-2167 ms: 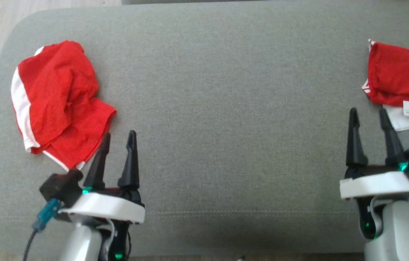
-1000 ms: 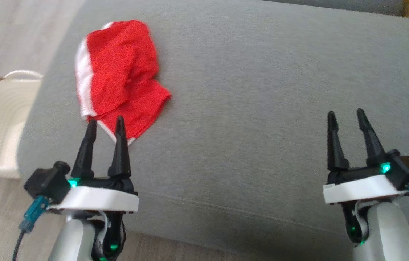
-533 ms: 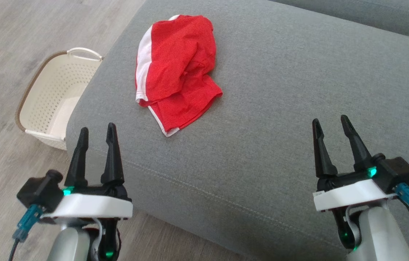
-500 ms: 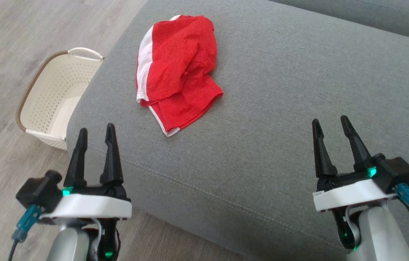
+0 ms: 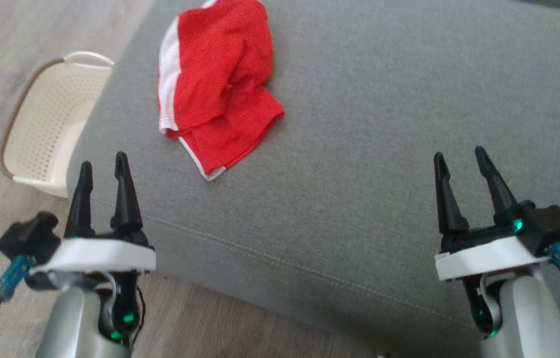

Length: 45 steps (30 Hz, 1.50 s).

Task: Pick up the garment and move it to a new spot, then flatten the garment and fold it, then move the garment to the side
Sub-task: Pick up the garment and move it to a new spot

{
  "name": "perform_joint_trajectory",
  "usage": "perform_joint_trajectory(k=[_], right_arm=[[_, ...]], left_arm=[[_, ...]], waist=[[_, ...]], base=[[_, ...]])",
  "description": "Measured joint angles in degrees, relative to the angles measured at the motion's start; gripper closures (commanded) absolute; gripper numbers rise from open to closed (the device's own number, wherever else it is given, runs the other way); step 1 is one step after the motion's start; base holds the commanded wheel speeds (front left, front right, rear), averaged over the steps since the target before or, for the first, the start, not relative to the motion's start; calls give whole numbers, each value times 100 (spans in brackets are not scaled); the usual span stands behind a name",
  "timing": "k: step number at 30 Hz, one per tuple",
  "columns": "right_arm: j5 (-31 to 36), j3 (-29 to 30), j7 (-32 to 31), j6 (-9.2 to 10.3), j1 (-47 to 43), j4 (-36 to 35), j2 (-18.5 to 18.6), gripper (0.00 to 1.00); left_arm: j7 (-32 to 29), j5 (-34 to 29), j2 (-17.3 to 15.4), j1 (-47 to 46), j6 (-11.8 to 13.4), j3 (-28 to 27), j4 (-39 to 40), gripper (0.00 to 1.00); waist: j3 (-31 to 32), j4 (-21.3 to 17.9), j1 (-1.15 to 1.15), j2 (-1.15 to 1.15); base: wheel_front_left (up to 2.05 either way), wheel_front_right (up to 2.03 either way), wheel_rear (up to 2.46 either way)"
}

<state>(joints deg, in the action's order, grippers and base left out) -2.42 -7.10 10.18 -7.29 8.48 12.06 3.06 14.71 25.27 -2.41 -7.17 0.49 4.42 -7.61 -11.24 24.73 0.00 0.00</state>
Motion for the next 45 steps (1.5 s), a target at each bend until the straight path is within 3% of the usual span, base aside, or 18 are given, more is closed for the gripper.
perform_joint_trajectory(k=[10,20,25,30,32,40,45], right_arm=[[201,377,-503,0,349,-969,179,0],[246,354,-753,0,671,-1657,413,0],[259,363,-725,0,670,-1658,404,0],[259,378,-639,0,670,-1604,361,0],[259,390,-599,0,671,-1584,334,0],[258,425,-485,0,671,-1356,272,0],[247,432,-342,0,671,-1152,180,0]], left_arm=[[-464,119,-129,-1867,-353,-74,-1646,0],[-1306,360,-356,-3343,-249,-127,-3399,0],[-1313,235,-521,-3705,-148,-110,-4152,0],[-1318,233,-578,-3912,-250,-105,-4707,0],[-1343,333,-619,-4001,-375,-122,-4877,100],[-612,425,-678,-4066,-564,-160,-5036,100],[-185,636,-709,-4076,-749,-170,-4502,100]], waist=[[-953,-262,1,0],[-1704,-569,2,0],[-1803,-778,1,0],[-1782,-921,0,0],[-1769,-962,0,0],[-1612,-1042,0,0],[-1375,-1088,0,0]], base=[[0,0,0],[0,0,0],[0,0,0],[0,0,0],[0,0,0],[0,0,0],[0,0,0]])
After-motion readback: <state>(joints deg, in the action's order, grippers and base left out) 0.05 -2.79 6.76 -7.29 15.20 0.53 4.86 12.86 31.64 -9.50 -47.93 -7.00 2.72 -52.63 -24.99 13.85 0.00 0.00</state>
